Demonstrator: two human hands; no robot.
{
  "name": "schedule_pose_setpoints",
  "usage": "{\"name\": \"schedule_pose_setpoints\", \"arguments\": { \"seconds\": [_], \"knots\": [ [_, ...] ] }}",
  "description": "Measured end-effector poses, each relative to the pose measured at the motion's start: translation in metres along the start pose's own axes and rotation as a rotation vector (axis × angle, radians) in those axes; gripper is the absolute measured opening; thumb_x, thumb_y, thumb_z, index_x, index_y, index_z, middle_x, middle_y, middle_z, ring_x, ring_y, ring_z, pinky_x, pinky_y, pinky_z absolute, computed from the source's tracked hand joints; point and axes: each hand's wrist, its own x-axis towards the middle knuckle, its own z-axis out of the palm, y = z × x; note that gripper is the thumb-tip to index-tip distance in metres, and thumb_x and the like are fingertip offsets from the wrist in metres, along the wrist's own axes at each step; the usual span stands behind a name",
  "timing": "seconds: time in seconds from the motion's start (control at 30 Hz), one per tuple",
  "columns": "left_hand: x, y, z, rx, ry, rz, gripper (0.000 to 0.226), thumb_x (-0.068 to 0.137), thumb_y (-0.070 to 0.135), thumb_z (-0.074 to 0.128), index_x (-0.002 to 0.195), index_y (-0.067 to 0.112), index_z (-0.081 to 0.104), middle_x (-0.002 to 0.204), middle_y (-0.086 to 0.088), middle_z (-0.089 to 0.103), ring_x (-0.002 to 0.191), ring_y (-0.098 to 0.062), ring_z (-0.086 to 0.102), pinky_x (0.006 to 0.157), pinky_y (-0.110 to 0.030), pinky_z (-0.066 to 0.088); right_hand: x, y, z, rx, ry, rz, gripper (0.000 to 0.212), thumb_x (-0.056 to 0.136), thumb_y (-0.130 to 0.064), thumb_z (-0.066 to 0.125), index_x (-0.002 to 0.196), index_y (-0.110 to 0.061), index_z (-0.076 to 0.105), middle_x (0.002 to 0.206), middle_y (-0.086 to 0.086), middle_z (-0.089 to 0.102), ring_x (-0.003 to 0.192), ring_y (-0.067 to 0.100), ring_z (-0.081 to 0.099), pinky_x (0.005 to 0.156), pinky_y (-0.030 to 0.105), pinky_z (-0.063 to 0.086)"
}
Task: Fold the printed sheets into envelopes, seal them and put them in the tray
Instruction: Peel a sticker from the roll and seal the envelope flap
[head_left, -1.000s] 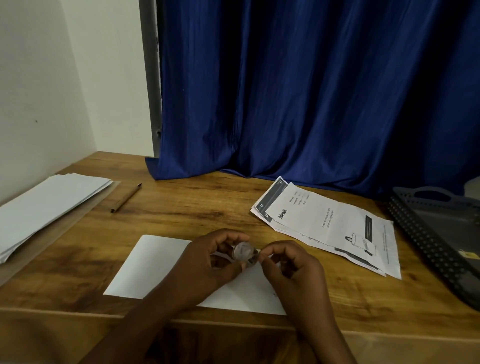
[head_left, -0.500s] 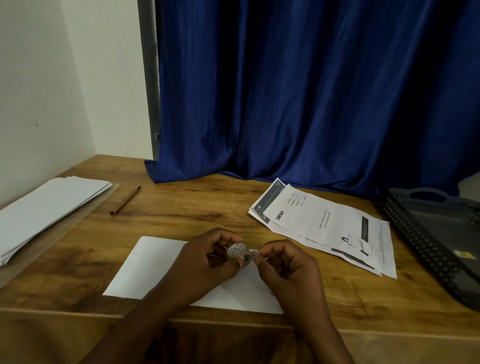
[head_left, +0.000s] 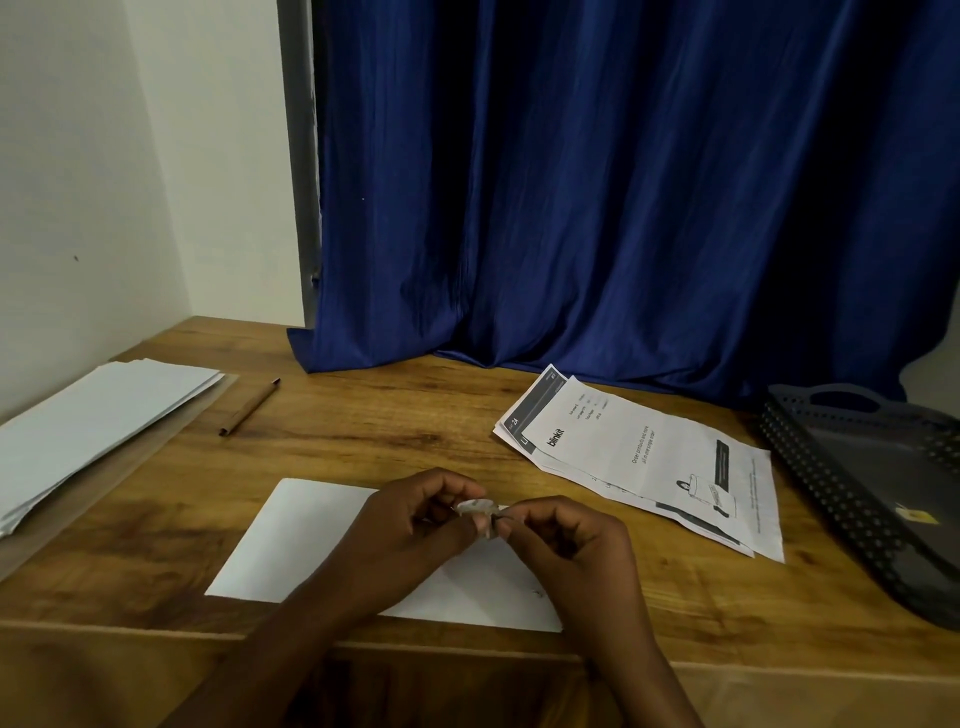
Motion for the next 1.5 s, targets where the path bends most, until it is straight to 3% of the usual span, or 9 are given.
{"name": "schedule_pose_setpoints", "arguments": {
  "seconds": [0.23,0.37,0.63,0.77,0.83,0.97,1.17,1.33,1.5],
  "knots": [
    [0.001,0.000,0.000,-0.054,-0.014,-0.012,0.014,0.095,0.019,0.068,0.106,0.026,0.073,0.098,0.002,0.076,0.089,-0.022,0.072,0.081,-0.044,0.061,-0.001,-0.001,0.000,0.023,0.024,-0.064,0.017,0.072,-0.050,0.074,0.084,-0.039,0.080,0.082,-0.011,0.076,0.072,0.016,0.069,0.064,0.039,0.057],
    [0.001,-0.001,-0.001,-0.078,-0.018,-0.014,0.015,0.096,0.017,0.066,0.107,0.025,0.073,0.098,0.000,0.076,0.089,-0.024,0.072,0.081,-0.046,0.061,-0.001,0.000,-0.001,0.042,0.024,-0.101,0.013,0.074,-0.044,0.075,0.084,-0.039,0.080,0.083,-0.012,0.076,0.076,0.016,0.069,0.064,0.036,0.057],
    [-0.001,0.001,-0.002,-0.087,-0.035,-0.032,0.019,0.096,0.019,0.066,0.112,0.026,0.072,0.103,0.002,0.075,0.090,-0.023,0.072,0.084,-0.045,0.060,0.001,0.002,-0.001,0.070,0.034,-0.006,0.013,0.084,-0.025,0.079,0.088,-0.037,0.078,0.081,-0.005,0.076,0.068,0.022,0.069,0.064,0.045,0.061],
    [-0.002,0.004,-0.002,-0.058,-0.031,-0.041,0.022,0.094,0.022,0.068,0.115,0.029,0.071,0.102,0.007,0.075,0.089,-0.019,0.071,0.084,-0.040,0.061,0.002,0.005,-0.002,0.035,0.111,0.005,0.018,0.080,-0.019,0.084,0.084,-0.032,0.072,0.075,0.000,0.071,0.064,0.027,0.064,0.057,0.039,0.056],
    [-0.002,0.005,-0.001,-0.046,-0.030,-0.036,0.023,0.093,0.024,0.070,0.115,0.030,0.071,0.098,0.008,0.075,0.086,-0.018,0.072,0.082,-0.038,0.061,0.001,0.006,-0.002,0.009,0.101,-0.020,0.017,0.079,-0.018,0.084,0.081,-0.031,0.074,0.078,-0.002,0.070,0.066,0.018,0.065,0.056,0.033,0.056],
    [-0.003,0.006,-0.002,-0.039,-0.034,-0.018,0.025,0.090,0.029,0.072,0.115,0.030,0.071,0.100,0.008,0.075,0.085,-0.018,0.072,0.079,-0.036,0.062,0.001,0.004,-0.001,-0.047,0.023,-0.047,0.028,0.082,-0.016,0.081,0.093,-0.042,0.078,0.089,-0.011,0.073,0.079,0.014,0.068,0.062,0.022,0.054],
    [-0.003,0.005,-0.003,-0.083,-0.011,-0.029,0.029,0.085,0.026,0.077,0.113,0.030,0.070,0.106,0.006,0.074,0.085,-0.021,0.074,0.077,-0.039,0.063,0.001,-0.001,0.001,-0.049,-0.033,-0.053,0.033,0.072,-0.053,0.077,0.102,-0.042,0.079,0.097,-0.017,0.074,0.081,0.013,0.067,0.060,0.021,0.053],
    [-0.002,0.008,-0.004,-0.143,-0.018,-0.043,0.043,0.072,0.038,0.077,0.112,0.024,0.071,0.106,0.001,0.075,0.086,-0.023,0.075,0.077,-0.039,0.063,0.002,0.003,0.000,-0.030,-0.029,-0.040,0.031,0.069,-0.049,0.077,0.100,-0.044,0.079,0.095,-0.020,0.075,0.081,0.011,0.067,0.062,0.020,0.053],
    [-0.002,0.009,-0.004,-0.153,-0.008,-0.045,0.045,0.069,0.039,0.077,0.110,0.023,0.071,0.104,0.002,0.076,0.088,-0.022,0.074,0.078,-0.038,0.063,0.002,0.002,-0.001,-0.015,-0.036,-0.044,0.032,0.072,-0.052,0.072,0.102,-0.042,0.079,0.098,-0.024,0.075,0.088,0.009,0.070,0.072,0.033,0.060]
  ]
}}
